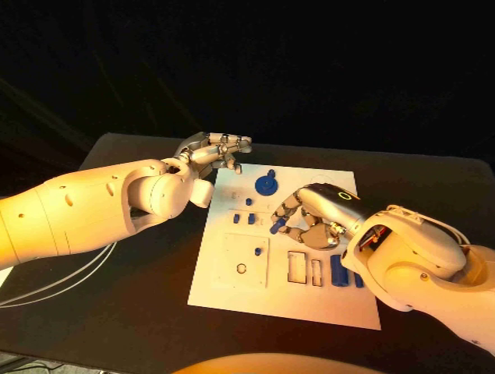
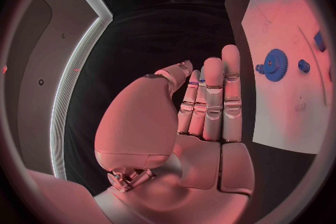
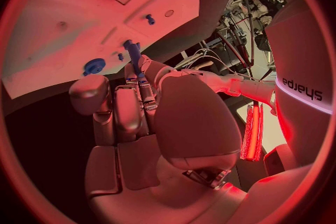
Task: Assemble the parts on the task board
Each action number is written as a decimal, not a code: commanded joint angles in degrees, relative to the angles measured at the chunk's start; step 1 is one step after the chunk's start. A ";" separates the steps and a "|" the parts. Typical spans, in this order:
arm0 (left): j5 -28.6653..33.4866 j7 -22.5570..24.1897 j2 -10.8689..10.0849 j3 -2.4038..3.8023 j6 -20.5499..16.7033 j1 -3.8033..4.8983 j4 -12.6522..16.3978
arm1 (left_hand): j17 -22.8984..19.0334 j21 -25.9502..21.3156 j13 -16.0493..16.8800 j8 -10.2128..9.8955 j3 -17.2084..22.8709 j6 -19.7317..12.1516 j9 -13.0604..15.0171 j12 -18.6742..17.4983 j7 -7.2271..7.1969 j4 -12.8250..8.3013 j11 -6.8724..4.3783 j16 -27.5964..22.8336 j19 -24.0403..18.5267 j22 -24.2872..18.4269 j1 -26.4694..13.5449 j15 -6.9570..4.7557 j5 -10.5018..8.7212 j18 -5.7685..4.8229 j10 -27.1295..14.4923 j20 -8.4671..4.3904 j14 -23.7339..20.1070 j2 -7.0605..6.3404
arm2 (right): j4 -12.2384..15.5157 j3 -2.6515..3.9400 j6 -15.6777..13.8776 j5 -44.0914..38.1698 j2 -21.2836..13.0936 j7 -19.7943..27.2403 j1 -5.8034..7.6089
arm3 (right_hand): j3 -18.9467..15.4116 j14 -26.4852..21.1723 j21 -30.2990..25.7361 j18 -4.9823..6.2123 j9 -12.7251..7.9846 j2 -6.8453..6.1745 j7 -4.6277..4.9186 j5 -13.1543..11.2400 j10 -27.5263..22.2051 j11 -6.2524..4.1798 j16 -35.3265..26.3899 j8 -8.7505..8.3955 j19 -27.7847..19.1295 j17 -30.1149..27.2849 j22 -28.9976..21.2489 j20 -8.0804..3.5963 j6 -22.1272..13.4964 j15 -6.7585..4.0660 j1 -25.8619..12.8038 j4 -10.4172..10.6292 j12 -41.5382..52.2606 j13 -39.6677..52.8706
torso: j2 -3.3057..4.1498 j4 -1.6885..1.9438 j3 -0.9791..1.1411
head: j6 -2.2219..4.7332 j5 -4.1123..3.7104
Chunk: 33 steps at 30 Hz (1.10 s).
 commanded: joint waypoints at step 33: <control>-0.08 0.09 1.25 0.04 1.60 -0.05 -0.63 | -0.14 -0.39 -0.07 0.29 -0.44 -0.41 -0.07 0.29 0.04 -0.07 -0.05 -0.05 0.04 -0.14 -0.27 -0.06 -0.10 0.65 -0.31 0.34 -0.43 0.10 | -6.59 -2.91 4.45 -3.40 10.49 4.42 -5.21 | 0.64 1.90 -0.11 -0.31 0.06 0.74 0.51 0.65 1.79 -1.24 0.18 -0.51 -0.21 -0.20 -0.33 -0.16 -0.36 0.08 -0.27 -0.75 -1.04 0.15 | 0.02 -0.09 -0.01 | -1.37 1.18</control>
